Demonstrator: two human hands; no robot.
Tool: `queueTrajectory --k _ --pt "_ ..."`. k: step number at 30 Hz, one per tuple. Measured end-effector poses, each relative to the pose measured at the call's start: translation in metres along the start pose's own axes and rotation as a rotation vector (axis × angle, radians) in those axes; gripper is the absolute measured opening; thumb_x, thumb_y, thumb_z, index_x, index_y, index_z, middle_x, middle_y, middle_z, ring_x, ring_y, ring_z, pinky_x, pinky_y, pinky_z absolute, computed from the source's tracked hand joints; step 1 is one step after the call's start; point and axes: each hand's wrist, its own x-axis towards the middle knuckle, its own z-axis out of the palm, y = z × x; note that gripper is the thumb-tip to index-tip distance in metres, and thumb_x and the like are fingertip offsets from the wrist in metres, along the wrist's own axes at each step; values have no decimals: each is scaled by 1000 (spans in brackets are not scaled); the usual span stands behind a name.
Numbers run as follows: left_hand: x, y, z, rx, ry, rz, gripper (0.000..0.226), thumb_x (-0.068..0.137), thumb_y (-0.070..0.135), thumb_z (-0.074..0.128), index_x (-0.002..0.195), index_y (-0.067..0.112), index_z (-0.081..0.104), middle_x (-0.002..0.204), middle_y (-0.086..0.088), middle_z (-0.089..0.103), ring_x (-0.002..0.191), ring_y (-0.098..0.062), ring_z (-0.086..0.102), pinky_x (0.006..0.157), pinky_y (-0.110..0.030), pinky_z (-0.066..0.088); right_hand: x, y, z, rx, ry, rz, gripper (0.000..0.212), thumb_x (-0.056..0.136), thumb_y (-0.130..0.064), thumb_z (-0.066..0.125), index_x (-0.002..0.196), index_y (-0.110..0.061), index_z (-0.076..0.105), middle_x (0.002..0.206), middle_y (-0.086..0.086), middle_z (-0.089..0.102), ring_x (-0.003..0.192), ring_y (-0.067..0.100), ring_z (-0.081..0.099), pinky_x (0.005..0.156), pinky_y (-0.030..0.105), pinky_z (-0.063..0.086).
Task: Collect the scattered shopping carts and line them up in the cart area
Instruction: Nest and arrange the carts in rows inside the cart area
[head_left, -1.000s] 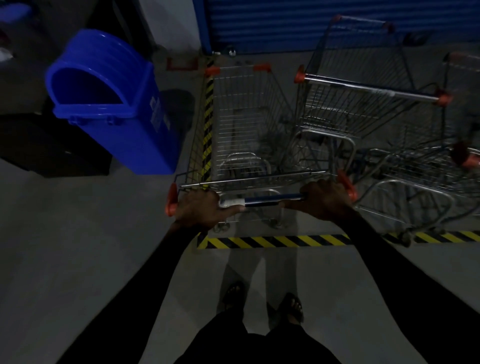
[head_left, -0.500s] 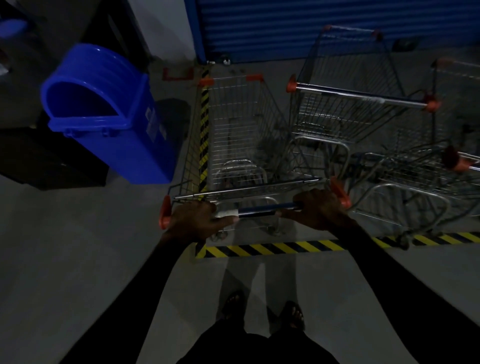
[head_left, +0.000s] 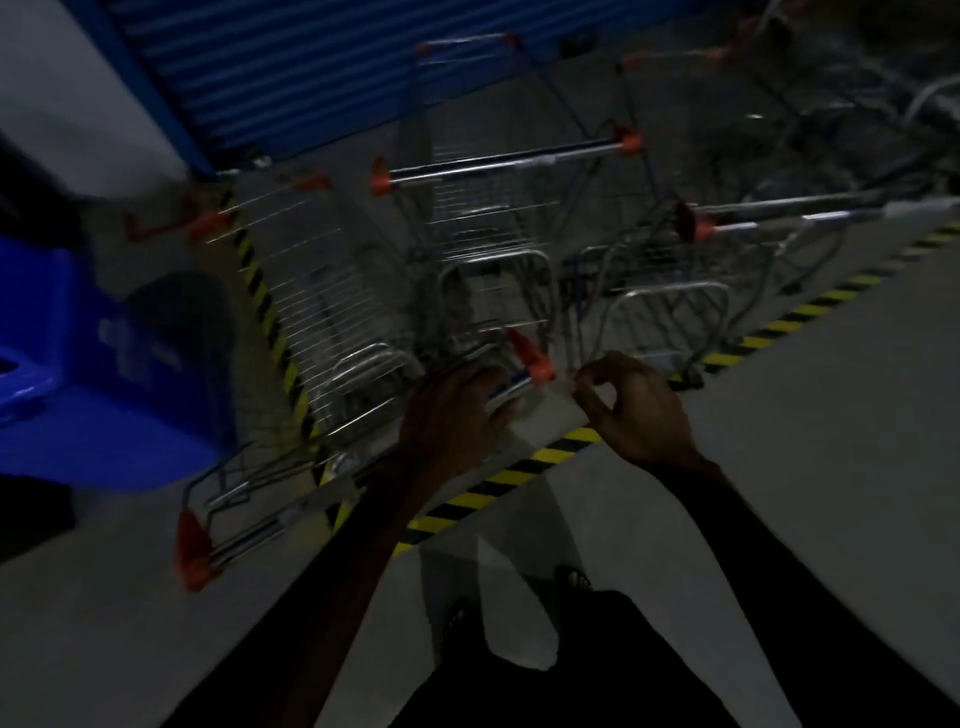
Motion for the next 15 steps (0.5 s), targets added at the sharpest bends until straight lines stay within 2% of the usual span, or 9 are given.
queueTrajectory --k 4,7,9,12,15 --pt "31 46 34 -104 -93 181 22 98 33 71 98 11 72 100 -9 68 95 -33 63 80 -40 52 -41 42 -25 34 33 217 35 103 -50 58 103 -19 75 106 -1 74 93 18 70 74 36 56" --pt "44 77 56 -196 -144 199 27 99 38 67 99 11 72 97 -5 66 94 -30 61 75 -30 41 -63 67 -42 46 71 335 43 98 -59 56 103 -22 76 106 -5 74 96 16 70 75 40 59" --pt "54 96 71 -199 -203 201 33 98 46 61 103 15 74 103 -2 68 101 -27 62 77 -31 45 -72 83 -55 65 97 395 47 95 -66 54 104 -24 75 103 -5 74 93 15 70 74 42 59" --pt "78 118 89 -158 -246 237 35 98 49 60 106 18 74 109 0 69 105 -24 62 82 -35 51 -76 111 -76 92 129 453 40 96 -62 57 102 -26 73 100 -6 74 92 16 71 73 43 59" --pt "105 140 104 -169 -212 264 27 99 43 65 101 17 73 99 0 66 95 -24 60 74 -32 47 -71 141 -99 83 142 493 30 99 -49 64 106 -22 74 102 -2 75 95 19 72 75 43 60"
